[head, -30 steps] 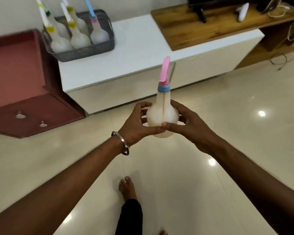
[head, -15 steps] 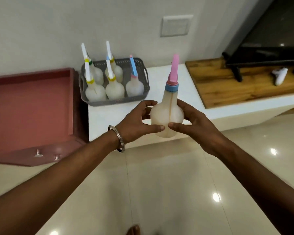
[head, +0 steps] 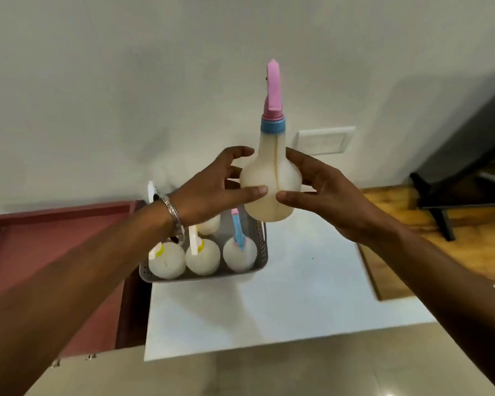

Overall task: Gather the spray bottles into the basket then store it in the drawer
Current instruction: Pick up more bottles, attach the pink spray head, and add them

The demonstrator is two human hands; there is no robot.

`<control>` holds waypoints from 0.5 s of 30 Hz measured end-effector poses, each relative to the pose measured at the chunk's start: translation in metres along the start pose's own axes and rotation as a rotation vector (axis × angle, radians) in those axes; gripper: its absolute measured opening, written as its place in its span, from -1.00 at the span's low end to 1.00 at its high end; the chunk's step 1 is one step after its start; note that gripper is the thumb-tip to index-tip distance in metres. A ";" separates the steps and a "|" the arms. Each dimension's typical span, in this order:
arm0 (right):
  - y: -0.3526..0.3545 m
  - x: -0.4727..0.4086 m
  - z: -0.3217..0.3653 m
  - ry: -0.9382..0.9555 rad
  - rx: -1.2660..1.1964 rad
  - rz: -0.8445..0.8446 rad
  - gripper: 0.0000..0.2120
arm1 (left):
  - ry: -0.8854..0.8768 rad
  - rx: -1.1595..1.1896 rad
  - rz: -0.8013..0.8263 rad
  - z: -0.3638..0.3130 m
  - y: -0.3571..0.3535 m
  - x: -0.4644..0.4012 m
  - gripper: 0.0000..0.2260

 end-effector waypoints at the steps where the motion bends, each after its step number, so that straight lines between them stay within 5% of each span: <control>1: 0.004 -0.017 0.000 -0.003 0.006 0.018 -0.26 | 0.017 0.002 -0.004 0.001 0.011 -0.013 -0.39; 9: 0.004 -0.116 -0.045 -0.046 0.127 0.070 -0.23 | 0.104 -0.194 -0.057 0.047 0.061 -0.088 -0.45; 15: -0.019 -0.145 -0.110 -0.077 0.297 0.129 -0.30 | 0.189 -0.573 -0.029 0.106 0.054 -0.124 -0.44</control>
Point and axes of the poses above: each hand's wrist, its own x-axis away from the middle knuckle, its own y-axis out of the back of the hand, z = x × y, the point moved 3 cm from there along -x, towards the middle knuckle, and after that the axes turned 4 degrees about z, right-handed, at the moved point
